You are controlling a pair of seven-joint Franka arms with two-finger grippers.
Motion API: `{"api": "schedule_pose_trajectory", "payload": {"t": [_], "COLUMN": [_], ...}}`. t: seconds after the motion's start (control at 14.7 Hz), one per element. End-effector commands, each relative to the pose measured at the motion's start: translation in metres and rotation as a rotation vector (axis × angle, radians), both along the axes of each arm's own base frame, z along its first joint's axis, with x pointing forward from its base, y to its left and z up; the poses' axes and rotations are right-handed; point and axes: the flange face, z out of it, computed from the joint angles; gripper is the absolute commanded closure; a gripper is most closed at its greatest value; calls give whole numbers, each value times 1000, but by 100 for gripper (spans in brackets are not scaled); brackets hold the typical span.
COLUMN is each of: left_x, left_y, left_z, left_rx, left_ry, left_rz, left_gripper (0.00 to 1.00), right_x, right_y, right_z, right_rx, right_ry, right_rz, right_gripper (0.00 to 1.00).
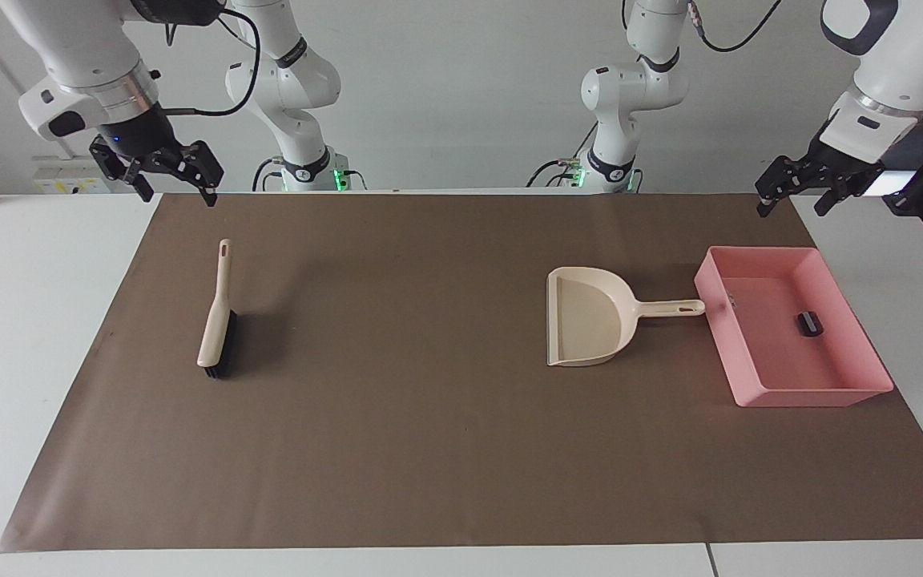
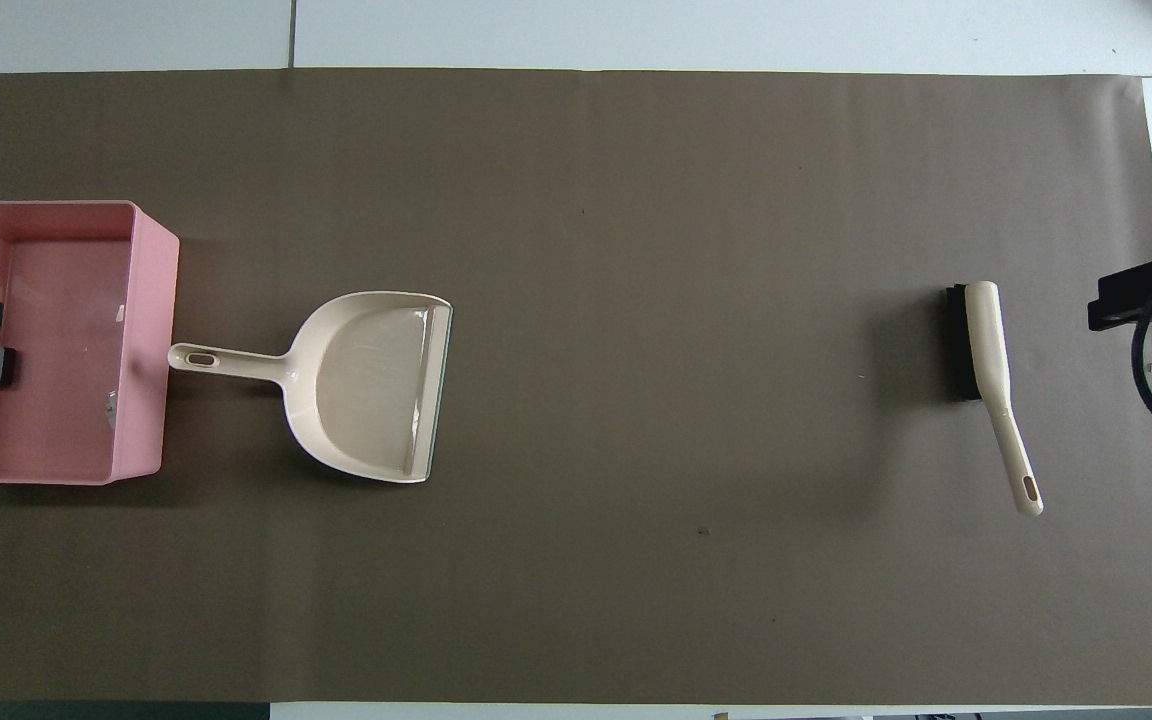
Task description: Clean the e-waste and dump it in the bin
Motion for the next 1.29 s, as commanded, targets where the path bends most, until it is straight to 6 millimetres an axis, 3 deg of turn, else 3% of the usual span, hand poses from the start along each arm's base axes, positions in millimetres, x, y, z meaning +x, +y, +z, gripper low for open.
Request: {"api": "schedule_pose_trajectory", "payload": {"t": [0.0,0.48,1.22], "left_x": [-6,-7,-9], "left_y": [-4,4,-3], "left_z": [0,0,-1], "left_rx": [-12,-12,-12], "left_ry": [-19,-19,0], "left_rz": [-3,12,5], "left_gripper": [2,2,2], "right_x": [-5,-5,-5], "right_y": [-3,-3,-3], "right_z": [2,2,2], "right_rx": [-2,-2,-2], "right_ry": [6,6,6], "right_rz": [15,15,15], "right_gripper": [0,0,0]}}
